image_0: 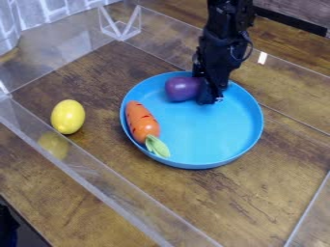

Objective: Remove the purple eggplant from the blue tray and put it on the table

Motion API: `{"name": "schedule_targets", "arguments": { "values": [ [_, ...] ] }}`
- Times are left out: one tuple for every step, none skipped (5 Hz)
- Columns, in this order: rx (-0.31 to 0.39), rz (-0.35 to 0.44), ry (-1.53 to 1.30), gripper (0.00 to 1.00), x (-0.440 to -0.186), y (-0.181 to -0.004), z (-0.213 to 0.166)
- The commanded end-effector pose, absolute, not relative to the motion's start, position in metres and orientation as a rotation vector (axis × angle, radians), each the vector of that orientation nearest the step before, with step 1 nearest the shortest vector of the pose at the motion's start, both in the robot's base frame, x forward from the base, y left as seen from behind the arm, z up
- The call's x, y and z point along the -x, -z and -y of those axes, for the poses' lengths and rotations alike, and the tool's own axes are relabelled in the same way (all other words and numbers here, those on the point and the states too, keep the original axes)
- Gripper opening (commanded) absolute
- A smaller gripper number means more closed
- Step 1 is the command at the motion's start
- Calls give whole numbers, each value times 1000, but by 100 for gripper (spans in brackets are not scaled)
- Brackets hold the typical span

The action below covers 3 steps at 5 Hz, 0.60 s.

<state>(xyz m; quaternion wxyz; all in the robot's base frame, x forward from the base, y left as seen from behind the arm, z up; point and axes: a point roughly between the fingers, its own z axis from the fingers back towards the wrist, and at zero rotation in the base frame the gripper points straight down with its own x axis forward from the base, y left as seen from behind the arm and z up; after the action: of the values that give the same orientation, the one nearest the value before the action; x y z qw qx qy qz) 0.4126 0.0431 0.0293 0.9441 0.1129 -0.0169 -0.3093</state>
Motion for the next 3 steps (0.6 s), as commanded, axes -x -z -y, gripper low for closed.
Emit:
{"name": "schedule_targets", "arguments": {
  "values": [
    [-263, 67, 603, 0, -415, -57, -55],
    [-273, 63, 595, 0, -414, -64, -59],
    [-281, 59, 587, 0, -413, -70, -62]
  ]
}}
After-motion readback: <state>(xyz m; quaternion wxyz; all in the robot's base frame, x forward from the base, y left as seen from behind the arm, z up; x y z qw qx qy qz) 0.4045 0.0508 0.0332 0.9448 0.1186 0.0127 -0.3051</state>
